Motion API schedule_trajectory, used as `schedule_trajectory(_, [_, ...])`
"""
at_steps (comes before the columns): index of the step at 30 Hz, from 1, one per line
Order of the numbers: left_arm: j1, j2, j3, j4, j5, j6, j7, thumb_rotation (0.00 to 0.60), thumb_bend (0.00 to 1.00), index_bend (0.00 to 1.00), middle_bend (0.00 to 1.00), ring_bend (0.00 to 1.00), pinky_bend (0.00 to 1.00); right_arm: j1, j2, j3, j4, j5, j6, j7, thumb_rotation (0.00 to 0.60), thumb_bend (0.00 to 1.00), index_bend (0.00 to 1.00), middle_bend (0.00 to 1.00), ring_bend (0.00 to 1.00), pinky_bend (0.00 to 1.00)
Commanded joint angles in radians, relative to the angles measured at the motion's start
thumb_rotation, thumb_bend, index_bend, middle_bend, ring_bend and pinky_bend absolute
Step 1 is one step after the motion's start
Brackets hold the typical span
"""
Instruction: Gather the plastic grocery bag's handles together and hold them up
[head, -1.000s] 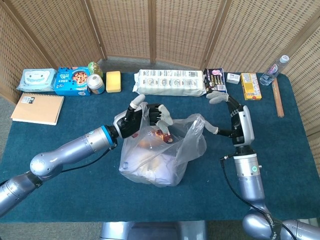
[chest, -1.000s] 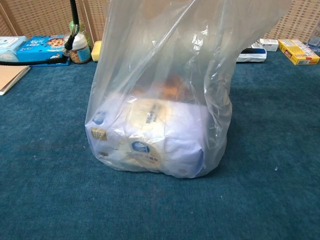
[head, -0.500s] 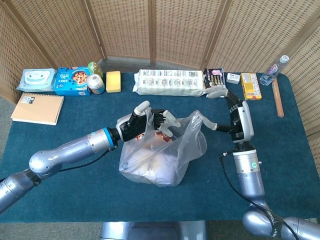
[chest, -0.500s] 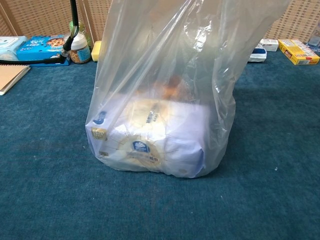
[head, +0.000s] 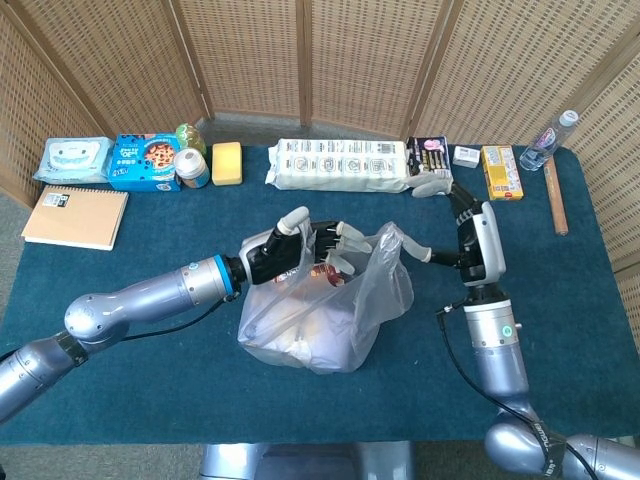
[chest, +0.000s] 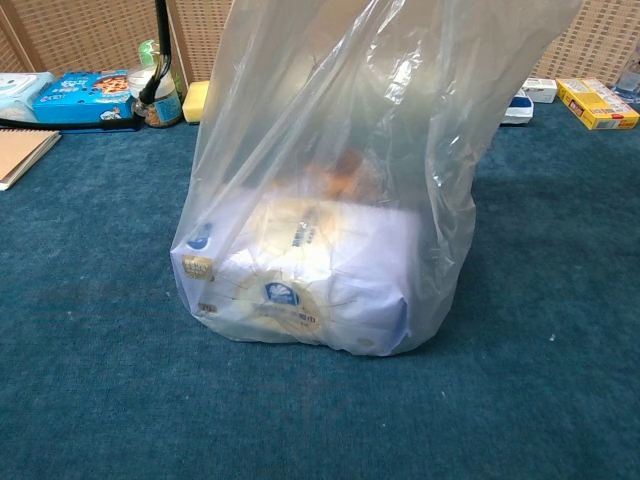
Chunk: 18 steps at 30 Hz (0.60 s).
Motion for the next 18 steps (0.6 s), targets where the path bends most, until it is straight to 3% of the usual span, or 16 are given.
schedule_trajectory(1, [-0.013,-0.004,0.006,0.009,-0.008,-0.012,0.006,0.000,0.08,0.21,0.22,0.11,0.22,0.004,0.000,0.000,-0.004,0.001,-0.001,-0.007,0.600,0.17,0.41,0.33,0.20,0.09])
schedule_trajectory(18, [-0.091,-0.040,0.035,0.044,-0.039,-0.027,0.039,0.000,0.08,0.20,0.20,0.09,0.22,0.049,-0.007,0.017,-0.011,0.050,-0.029,-0.073,0.600,0.16,0.41,0.33,0.19,0.08])
